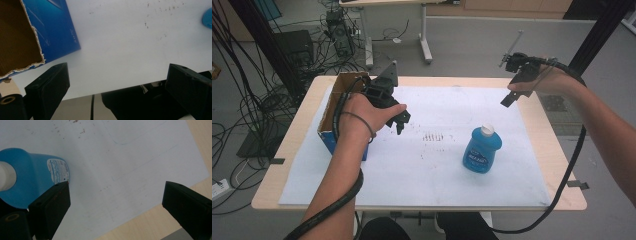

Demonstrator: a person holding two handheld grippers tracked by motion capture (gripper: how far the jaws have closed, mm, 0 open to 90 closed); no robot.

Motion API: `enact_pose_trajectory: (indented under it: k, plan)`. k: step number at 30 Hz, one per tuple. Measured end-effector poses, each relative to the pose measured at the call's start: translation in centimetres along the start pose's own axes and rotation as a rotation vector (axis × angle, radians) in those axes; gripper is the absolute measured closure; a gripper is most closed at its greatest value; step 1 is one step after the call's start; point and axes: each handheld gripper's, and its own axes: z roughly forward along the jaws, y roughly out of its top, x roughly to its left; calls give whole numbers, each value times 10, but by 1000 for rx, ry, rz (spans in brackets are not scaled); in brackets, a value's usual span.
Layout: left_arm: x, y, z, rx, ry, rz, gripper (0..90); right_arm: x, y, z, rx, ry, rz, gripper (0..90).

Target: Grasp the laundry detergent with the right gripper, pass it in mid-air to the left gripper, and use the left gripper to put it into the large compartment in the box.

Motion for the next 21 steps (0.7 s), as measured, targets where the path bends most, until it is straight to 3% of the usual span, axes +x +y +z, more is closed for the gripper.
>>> enact_pose_trajectory:
  k: [7,21]
  plan:
    - [-1,-2,1,2,0,9,59,9,-23,-2,-11,10,9,80]
    - [0,-4,1,11,6,14,58,31,-58,-5,-56,30,-18,72]
